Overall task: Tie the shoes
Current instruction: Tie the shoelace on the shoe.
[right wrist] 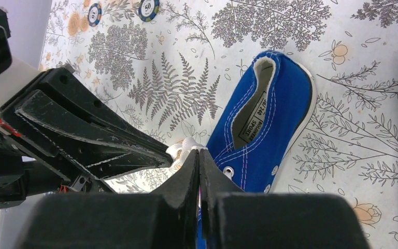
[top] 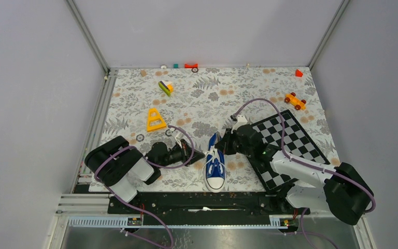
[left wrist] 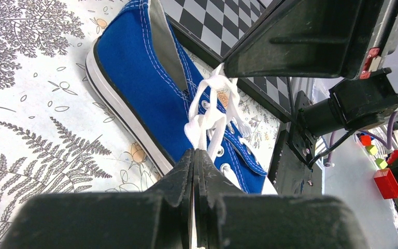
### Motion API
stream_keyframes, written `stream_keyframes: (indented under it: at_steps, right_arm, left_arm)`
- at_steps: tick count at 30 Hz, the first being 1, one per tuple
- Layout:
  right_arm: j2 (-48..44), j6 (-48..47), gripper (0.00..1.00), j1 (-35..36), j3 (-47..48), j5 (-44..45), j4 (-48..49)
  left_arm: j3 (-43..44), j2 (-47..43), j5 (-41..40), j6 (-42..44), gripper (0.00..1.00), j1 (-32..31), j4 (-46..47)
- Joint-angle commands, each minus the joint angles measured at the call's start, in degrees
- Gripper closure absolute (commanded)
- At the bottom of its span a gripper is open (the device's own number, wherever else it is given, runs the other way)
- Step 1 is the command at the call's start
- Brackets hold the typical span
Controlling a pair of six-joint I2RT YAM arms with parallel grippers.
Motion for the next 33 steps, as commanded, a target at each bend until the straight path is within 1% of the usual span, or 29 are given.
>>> stream_keyframes:
  at_steps: [1,16,21,33]
  right_arm:
    - [-2.22,-0.56,1.0,-0.78,-1.01,1.98,0.33]
    - [-7.08,-0.28,1.0,-0.83,-5.84,2.15,-2.35]
    - [-8.37,-0.16,1.0,-1.52,-6.96,4.2,-3.13]
    - [-11.66,0.64,1.0,-2.94,-9.38,5.01,-4.3]
  left_arm:
    - [-1.14,-1.99,-0.71,0.98,1.0,0.37,4.09]
    - [-3.77,-3.14,-4.03,0.23,1.0,0.6,4.79]
    - [-5.0,-3.52,-4.87,0.08,1.0,0.86,5.05]
    - [-7.25,-5.25,-5.8,0.21,1.0,1.25,5.08]
